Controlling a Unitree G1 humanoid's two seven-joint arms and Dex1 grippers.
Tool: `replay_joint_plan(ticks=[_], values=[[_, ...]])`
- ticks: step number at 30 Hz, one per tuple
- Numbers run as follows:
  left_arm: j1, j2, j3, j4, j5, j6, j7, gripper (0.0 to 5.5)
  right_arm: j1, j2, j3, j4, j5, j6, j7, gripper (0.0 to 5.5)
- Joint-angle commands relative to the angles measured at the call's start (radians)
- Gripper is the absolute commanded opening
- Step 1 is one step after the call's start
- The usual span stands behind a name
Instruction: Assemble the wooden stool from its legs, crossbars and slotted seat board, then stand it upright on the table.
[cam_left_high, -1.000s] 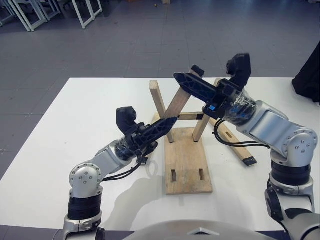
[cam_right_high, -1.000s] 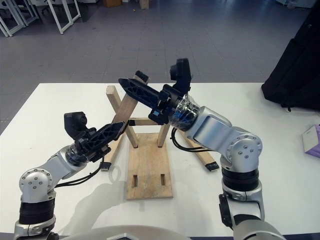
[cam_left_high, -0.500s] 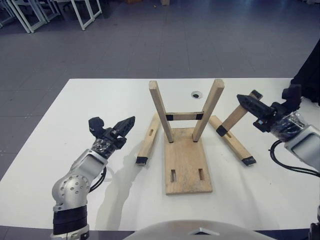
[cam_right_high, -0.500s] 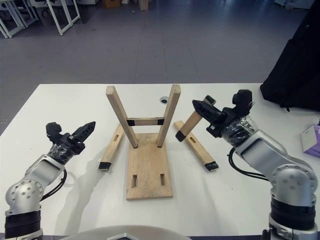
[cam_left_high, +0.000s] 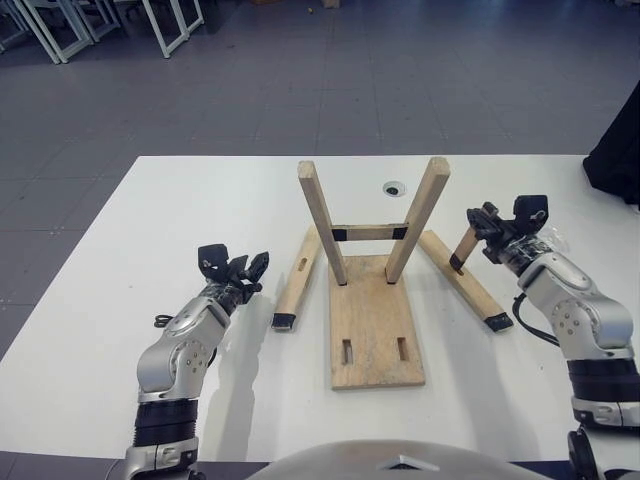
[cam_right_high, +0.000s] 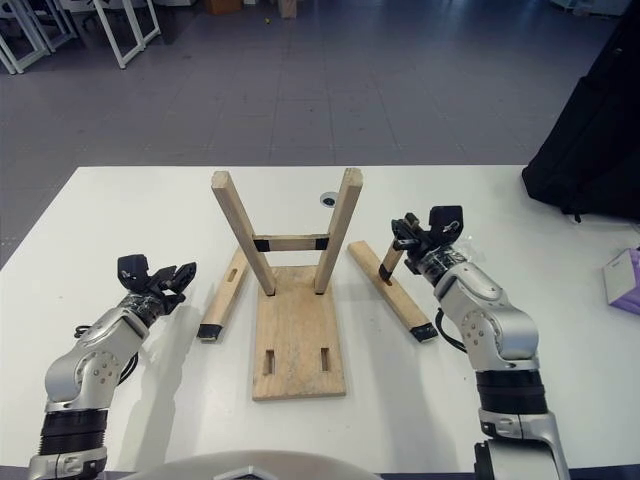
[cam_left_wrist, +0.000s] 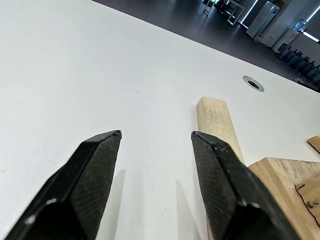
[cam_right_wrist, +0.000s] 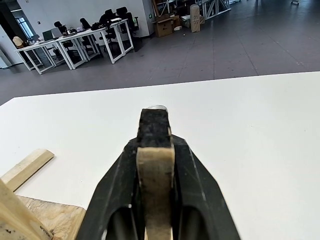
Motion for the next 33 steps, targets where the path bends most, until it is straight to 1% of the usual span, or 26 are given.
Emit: replay_joint_plan(ticks=[1,7,12,20,25,33], values=[[-0.014,0.001,0.012,0.005,0.018,0.025,-0.016,2.59,0.021,0.028,-0.004,-0.002,-0.031,0.023,0.032,0.4],[-0.028,0.003,0.018,0.015,0.031,0.036,-0.031,2.59,0.031,0.017,-0.004,0.053,-0.101,0.006,0.114,0.4],[-0.033,-0.003,0.022,0.021,0.045,0.039,-0.043,2.59,0.017,0.0,-0.034,0.055,-0.122,0.018,0.15,0.4],[-0.03,-0.013,0.032,0.024,0.056,0.035,-0.047,2.59,-0.014,0.031,-0.107,-0.045,-0.103,0.079,0.119,0.4],[-0.026,-0.022,0.033,0.026,0.063,0.032,-0.052,2.59,0.006,0.059,-0.147,-0.103,-0.094,0.117,0.092,0.4],[-0.029,-0.032,0.039,0.029,0.075,0.027,-0.055,2.59,0.032,0.064,-0.136,-0.067,-0.132,0.101,0.129,0.4]])
